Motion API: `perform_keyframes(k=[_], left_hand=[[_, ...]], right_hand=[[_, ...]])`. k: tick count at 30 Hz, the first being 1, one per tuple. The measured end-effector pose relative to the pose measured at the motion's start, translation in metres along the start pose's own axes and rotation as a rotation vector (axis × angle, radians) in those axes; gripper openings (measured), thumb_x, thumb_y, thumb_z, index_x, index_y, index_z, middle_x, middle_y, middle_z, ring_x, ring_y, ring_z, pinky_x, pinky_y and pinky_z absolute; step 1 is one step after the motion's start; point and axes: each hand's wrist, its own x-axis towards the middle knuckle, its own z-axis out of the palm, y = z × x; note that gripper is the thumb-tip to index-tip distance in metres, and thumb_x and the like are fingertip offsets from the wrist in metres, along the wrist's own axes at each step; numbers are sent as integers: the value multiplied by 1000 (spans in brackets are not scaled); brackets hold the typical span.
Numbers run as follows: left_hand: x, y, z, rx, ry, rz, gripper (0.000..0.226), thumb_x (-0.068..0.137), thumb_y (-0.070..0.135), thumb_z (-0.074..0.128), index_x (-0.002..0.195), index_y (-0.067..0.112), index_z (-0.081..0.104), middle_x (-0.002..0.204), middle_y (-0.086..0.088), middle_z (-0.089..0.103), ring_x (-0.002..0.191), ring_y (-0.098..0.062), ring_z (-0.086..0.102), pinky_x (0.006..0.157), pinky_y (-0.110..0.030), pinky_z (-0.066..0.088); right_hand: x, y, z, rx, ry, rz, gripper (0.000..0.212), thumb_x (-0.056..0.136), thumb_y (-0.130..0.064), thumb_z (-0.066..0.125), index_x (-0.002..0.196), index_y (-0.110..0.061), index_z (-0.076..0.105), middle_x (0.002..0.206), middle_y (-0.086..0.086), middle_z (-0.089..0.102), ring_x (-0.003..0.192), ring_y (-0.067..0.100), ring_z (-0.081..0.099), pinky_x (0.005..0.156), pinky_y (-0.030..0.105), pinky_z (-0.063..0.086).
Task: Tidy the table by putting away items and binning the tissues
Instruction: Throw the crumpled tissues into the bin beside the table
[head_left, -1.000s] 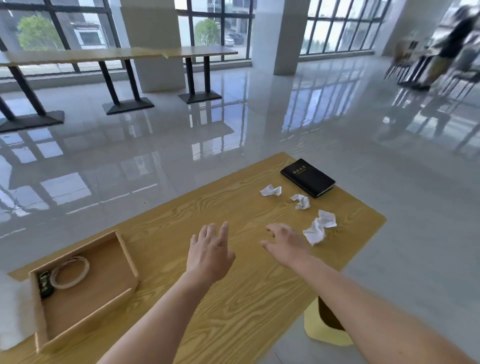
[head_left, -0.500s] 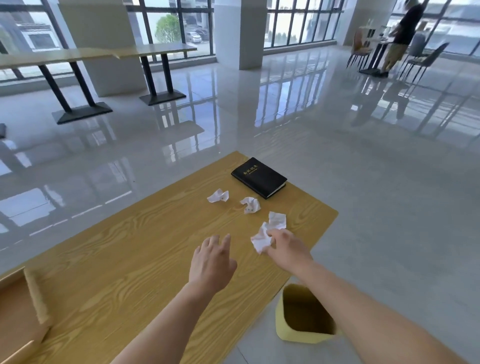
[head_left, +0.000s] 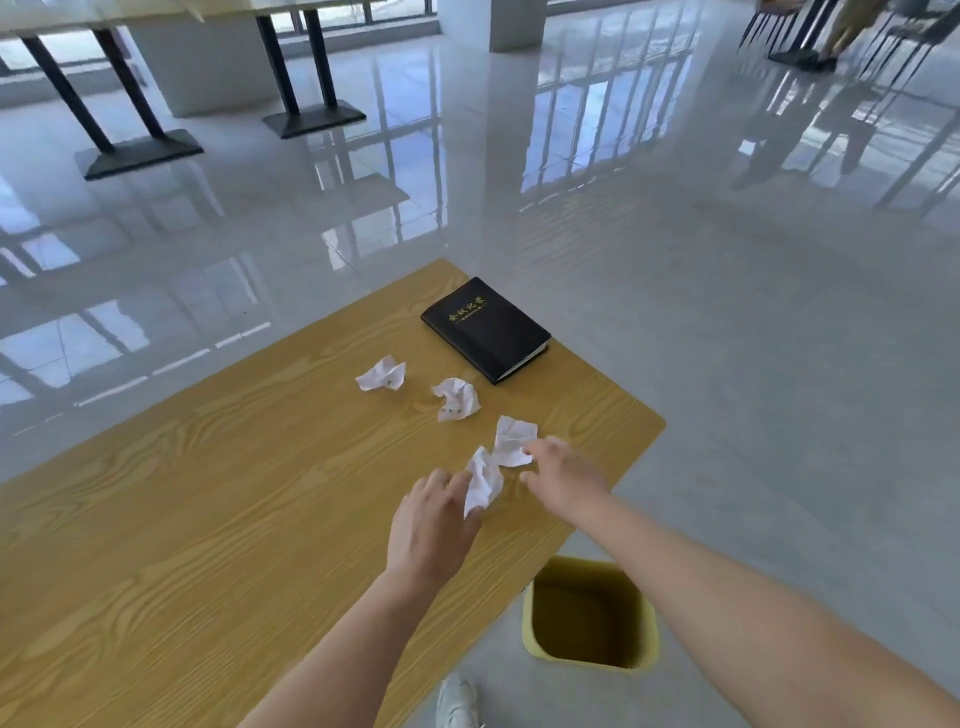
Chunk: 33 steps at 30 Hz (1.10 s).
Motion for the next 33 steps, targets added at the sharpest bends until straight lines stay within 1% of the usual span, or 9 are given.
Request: perform_keyframes(k=[3,6,10,15,17,20,25,31,33], left_hand=[[23,-1,17,-19,-15,48,60,91,39,63,144,25,39,119,4,56,102,-19,54,80,-31,48],[45,-5,36,16,-70,71,65,88,40,65,144,24,36,124,5,54,104,-20,53,80,-31,47],[59,-15,53,119,-135,69,55,89,38,58,139,25,39,118,7,54,98,-19,48,77,-31,43],[68,-26,50,113,-135,67,37,90,34,58,125,23,55,102,4,57,88,-20,50,72,-33,45],[70,-27,47,105,-134,47,27,89,34,57,114,22,61,96,4,56,84,-19,49,67,-32,44],[69,-25,45,73,-110,23,20,90,35,58,102,22,66,91,4,54,80,-17,50,58,-30,42],[59,-13,41,47,-45,-1,20,96,37,54,100,24,68,83,5,53,76,-15,51,55,-33,47],[41,26,37,65,43,-5,17,94,36,59,97,24,70,79,4,57,73,-19,55,53,-36,50],[36,42,35,75,66,12,16,93,35,61,96,23,71,78,3,59,71,-20,54,51,-36,49]], right_hand=[[27,3,5,-23,19,-15,36,97,-26,57,133,-21,55,125,3,56,113,27,55,83,36,48],[53,4,12,-76,1,-30,35,97,-22,56,132,-21,54,124,2,53,113,25,51,86,36,48],[75,4,20,-211,-41,-115,37,96,-20,59,132,-20,50,126,2,51,110,23,47,86,36,50],[77,8,26,-316,-78,-148,33,93,-19,64,123,-21,52,121,1,49,105,21,46,81,35,53],[74,11,26,-317,-59,-160,25,94,-20,63,118,-19,56,117,0,49,104,20,47,80,33,52],[69,17,26,-299,-42,-177,18,93,-15,64,111,-16,63,111,0,55,97,18,51,79,30,50],[60,34,20,-258,4,-228,10,96,-12,59,101,-14,67,99,2,62,92,20,57,74,28,45],[35,60,4,-130,116,-254,16,98,-12,53,93,-11,68,91,5,63,86,23,56,64,32,48],[25,69,-3,-86,151,-269,16,97,-12,53,90,-10,67,87,6,62,84,24,56,62,32,45]])
